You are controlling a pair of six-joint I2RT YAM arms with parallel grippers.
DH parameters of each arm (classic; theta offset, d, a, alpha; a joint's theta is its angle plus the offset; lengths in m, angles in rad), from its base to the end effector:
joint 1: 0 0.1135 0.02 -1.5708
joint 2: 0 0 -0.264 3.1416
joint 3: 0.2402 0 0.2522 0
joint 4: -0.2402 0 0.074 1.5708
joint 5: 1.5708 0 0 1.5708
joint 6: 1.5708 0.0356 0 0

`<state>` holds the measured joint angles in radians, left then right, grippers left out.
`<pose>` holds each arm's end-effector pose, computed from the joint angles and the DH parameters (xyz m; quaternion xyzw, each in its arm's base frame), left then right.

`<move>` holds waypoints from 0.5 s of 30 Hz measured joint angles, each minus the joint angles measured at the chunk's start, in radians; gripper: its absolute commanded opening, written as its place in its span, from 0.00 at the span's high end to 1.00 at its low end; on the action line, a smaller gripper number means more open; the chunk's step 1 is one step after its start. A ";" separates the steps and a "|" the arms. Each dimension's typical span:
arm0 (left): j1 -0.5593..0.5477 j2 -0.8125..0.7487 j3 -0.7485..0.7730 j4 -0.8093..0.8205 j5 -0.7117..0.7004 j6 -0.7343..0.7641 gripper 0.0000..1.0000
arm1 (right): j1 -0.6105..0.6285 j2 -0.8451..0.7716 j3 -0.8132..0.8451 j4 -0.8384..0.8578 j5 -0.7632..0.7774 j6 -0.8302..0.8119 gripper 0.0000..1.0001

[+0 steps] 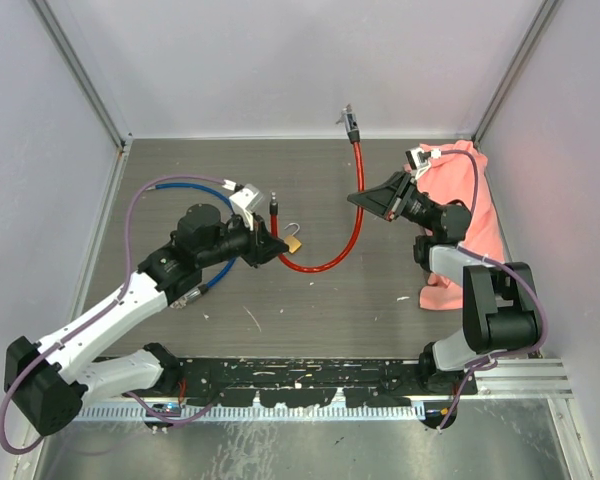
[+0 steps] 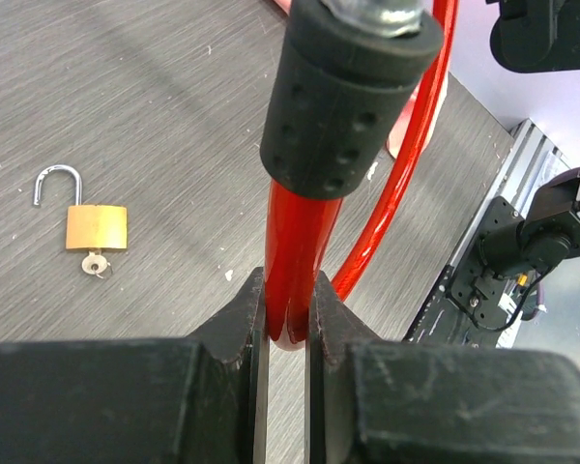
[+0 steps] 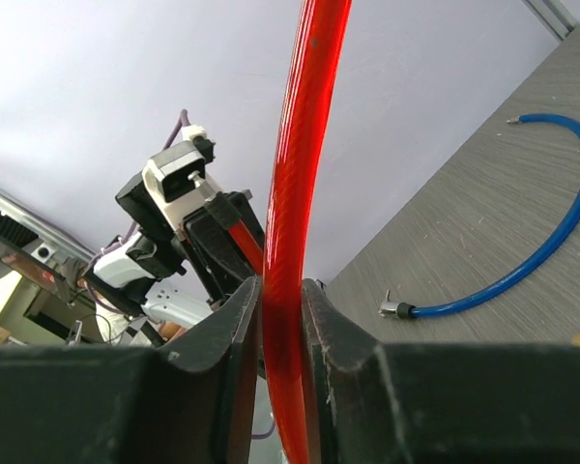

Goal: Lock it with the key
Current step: Adjust the lock.

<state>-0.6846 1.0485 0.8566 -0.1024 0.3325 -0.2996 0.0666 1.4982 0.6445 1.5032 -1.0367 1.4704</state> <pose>0.1811 -0.1628 0.3233 0.2483 0.7586 -0.3948 0.4551 0.2778 0.0492 0.2873 -0.0896 0.5814 0.6992 0.4063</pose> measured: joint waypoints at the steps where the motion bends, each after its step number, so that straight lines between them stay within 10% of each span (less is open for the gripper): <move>1: 0.005 0.004 0.000 0.000 0.005 0.000 1.00 | 0.002 0.000 0.007 0.000 -0.003 0.000 0.72; 8: 0.039 0.008 -0.002 0.009 0.044 -0.001 1.00 | 0.004 0.000 0.039 0.000 -0.023 0.005 0.73; 12: 0.064 0.008 -0.003 0.014 0.089 -0.004 1.00 | 0.004 0.000 0.054 0.001 -0.037 0.010 0.99; 15: 0.085 0.010 -0.004 0.026 0.116 -0.024 0.73 | 0.004 0.000 0.055 0.001 -0.043 0.021 0.99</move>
<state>-0.5991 1.0580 0.8528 -0.0761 0.4484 -0.3237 0.0708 1.4986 0.6994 1.5040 -1.0801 1.4914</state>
